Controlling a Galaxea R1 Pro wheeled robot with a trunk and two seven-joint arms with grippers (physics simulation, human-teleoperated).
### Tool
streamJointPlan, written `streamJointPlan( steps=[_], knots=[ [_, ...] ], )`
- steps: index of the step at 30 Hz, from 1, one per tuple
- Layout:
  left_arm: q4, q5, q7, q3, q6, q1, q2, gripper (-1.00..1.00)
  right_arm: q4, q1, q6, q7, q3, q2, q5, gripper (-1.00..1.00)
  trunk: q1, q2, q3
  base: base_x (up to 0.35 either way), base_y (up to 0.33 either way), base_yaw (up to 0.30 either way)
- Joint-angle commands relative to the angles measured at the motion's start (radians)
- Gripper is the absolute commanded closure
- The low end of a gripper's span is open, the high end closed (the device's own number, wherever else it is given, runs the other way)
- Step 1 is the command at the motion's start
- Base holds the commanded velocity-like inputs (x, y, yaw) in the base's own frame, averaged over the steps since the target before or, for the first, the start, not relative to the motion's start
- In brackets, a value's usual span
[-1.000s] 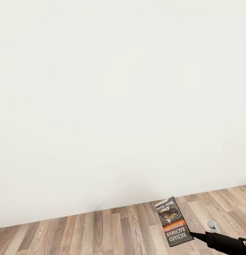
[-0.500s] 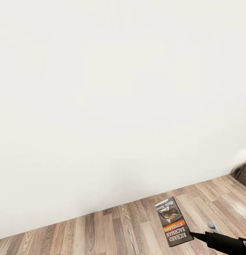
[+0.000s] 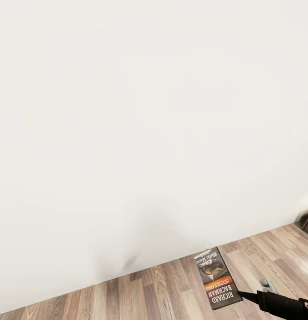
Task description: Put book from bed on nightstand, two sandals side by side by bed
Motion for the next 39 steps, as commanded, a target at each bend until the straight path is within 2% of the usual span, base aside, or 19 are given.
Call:
streamJointPlan(
  steps=[1, 10, 29, 39],
  knots=[
    [0.000, -0.011, -0.003, 0.007, -0.004, -0.001, 0.000, -1.00, -0.001, -0.001, 0.010, 0.002, 0.006, -0.001, -0.011, 1.00, 0.001, -0.001, -0.002, 0.299, 0.098, 0.000],
    [0.000, -0.011, -0.003, 0.007, -0.004, -0.001, 0.000, -1.00, -0.001, -0.001, 0.010, 0.002, 0.006, -0.001, -0.011, 1.00, 0.001, -0.001, -0.002, 0.174, 0.029, 0.000],
    [0.000, -0.011, -0.003, 0.007, -0.004, -0.001, 0.000, -1.00, -0.001, -0.001, 0.010, 0.002, 0.006, -0.001, -0.011, 1.00, 0.001, -0.001, -0.002, 0.305, 0.000, 0.000],
    [0.000, -0.011, -0.003, 0.007, -0.004, -0.001, 0.000, -1.00, -0.001, -0.001, 0.010, 0.002, 0.006, -0.001, -0.011, 1.00, 0.001, -0.001, -0.003, 0.054, 0.000, -0.028]
  ],
)
